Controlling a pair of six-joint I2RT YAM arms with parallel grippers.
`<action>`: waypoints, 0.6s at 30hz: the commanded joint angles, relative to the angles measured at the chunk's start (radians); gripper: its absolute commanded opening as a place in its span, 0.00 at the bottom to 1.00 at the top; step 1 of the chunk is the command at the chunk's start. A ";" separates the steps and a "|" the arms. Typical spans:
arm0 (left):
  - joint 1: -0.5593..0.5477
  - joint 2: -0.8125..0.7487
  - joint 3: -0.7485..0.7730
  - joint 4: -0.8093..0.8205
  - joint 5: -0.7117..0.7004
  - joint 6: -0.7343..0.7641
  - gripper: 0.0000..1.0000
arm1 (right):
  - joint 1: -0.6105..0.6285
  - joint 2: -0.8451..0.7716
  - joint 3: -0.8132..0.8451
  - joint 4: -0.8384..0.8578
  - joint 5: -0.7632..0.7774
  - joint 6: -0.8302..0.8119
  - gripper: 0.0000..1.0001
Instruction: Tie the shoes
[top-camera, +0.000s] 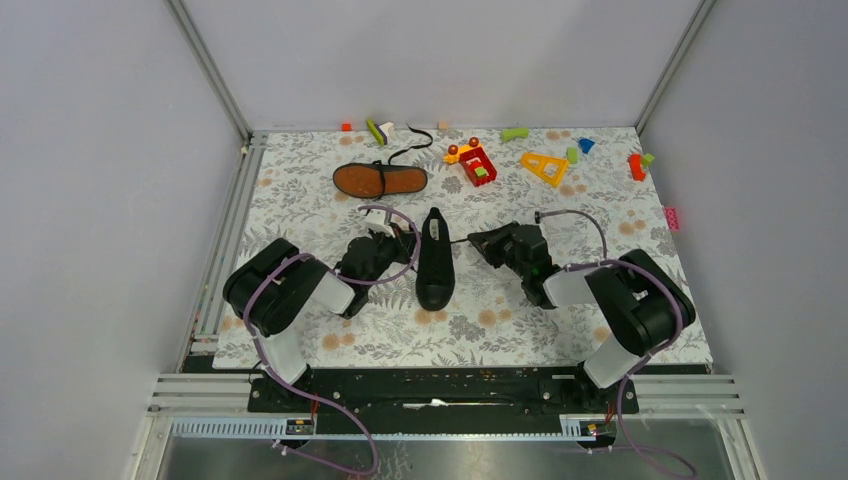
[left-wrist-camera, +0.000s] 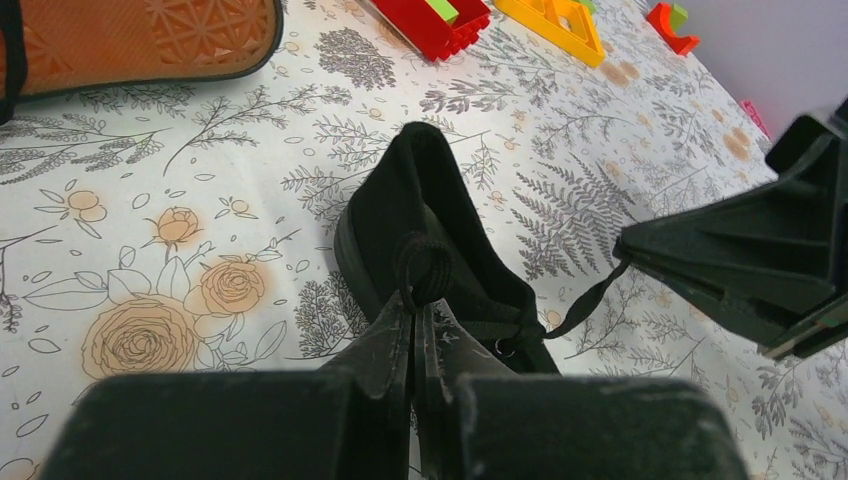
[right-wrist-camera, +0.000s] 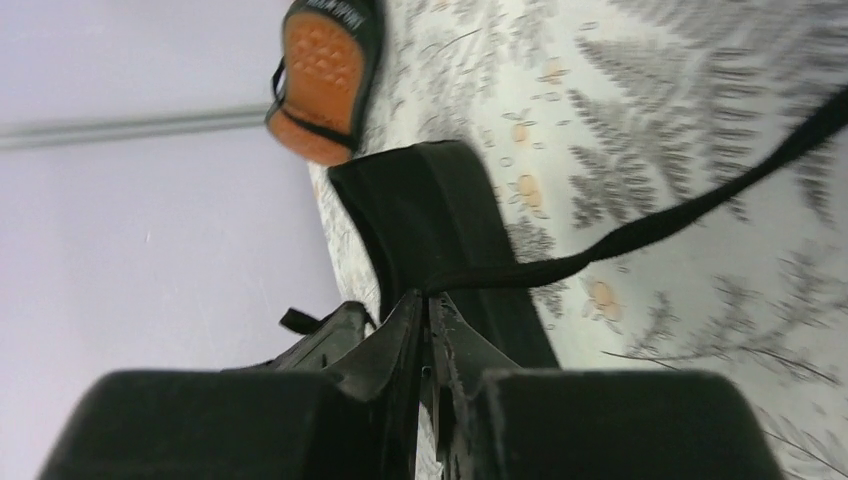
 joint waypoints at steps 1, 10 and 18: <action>0.010 -0.036 0.015 0.034 0.066 0.063 0.00 | -0.015 0.042 0.061 0.197 -0.156 -0.129 0.14; 0.010 -0.112 0.027 -0.080 0.127 0.108 0.00 | -0.015 0.173 0.138 0.394 -0.310 -0.115 0.25; 0.010 -0.151 0.100 -0.257 0.185 0.160 0.00 | -0.018 0.173 0.161 0.351 -0.346 -0.137 0.42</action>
